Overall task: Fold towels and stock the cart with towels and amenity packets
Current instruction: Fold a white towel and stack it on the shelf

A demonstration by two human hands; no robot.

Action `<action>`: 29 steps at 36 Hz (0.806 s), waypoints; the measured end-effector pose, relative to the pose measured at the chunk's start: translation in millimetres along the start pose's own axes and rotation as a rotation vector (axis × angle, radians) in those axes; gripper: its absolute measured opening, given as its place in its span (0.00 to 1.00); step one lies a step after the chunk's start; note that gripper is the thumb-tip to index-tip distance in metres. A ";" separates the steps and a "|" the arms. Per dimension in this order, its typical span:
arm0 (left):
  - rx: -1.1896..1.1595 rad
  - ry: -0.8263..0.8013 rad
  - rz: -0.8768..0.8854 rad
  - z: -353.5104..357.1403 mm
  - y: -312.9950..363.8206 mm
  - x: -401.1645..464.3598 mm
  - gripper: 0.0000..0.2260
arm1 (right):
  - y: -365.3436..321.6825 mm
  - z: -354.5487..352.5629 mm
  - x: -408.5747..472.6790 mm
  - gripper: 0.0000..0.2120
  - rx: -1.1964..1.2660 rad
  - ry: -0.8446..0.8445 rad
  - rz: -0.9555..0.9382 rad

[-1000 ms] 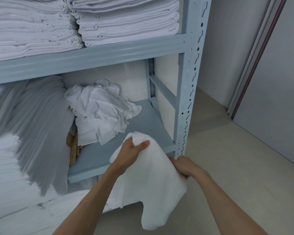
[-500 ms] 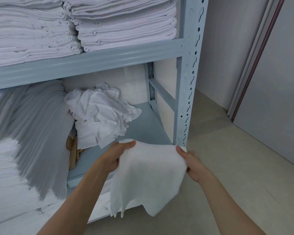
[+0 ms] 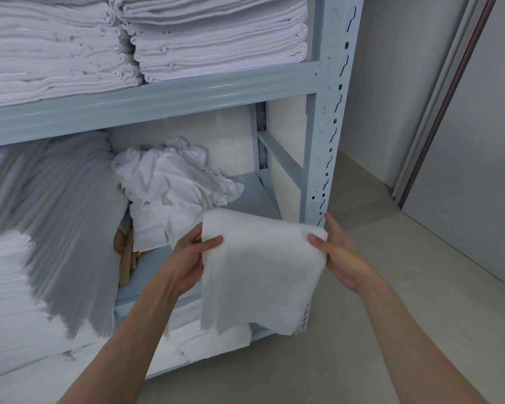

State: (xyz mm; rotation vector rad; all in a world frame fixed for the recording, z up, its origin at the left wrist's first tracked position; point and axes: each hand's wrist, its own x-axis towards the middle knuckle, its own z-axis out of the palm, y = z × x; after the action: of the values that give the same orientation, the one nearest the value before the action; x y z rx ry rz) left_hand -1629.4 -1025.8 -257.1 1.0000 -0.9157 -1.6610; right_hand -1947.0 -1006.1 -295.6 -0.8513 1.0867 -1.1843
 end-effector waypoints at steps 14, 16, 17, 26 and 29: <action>0.462 0.253 0.172 7.5 -6.3 1.9 0.18 | -12.3 9.6 3.5 0.14 -0.626 0.235 -0.313; 0.464 0.208 0.165 8.9 -7.2 0.5 0.14 | -13.2 9.3 4.5 0.11 -0.654 0.259 -0.333; 0.473 0.195 0.157 9.6 -7.4 0.4 0.13 | -14.1 9.2 3.7 0.10 -0.662 0.258 -0.334; 1.170 0.113 0.223 9.9 -10.0 4.0 0.34 | -18.3 4.1 -1.2 0.45 -0.942 -0.054 -0.109; 1.289 0.186 0.319 12.5 -14.0 7.3 0.29 | -12.8 5.5 3.9 0.39 -1.047 0.005 -0.111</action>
State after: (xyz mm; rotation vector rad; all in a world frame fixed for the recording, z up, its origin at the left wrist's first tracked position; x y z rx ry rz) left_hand -1647.1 -1027.6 -266.4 1.6495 -1.9456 -0.5490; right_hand -1945.3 -1012.7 -282.8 -1.7102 1.7004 -0.6364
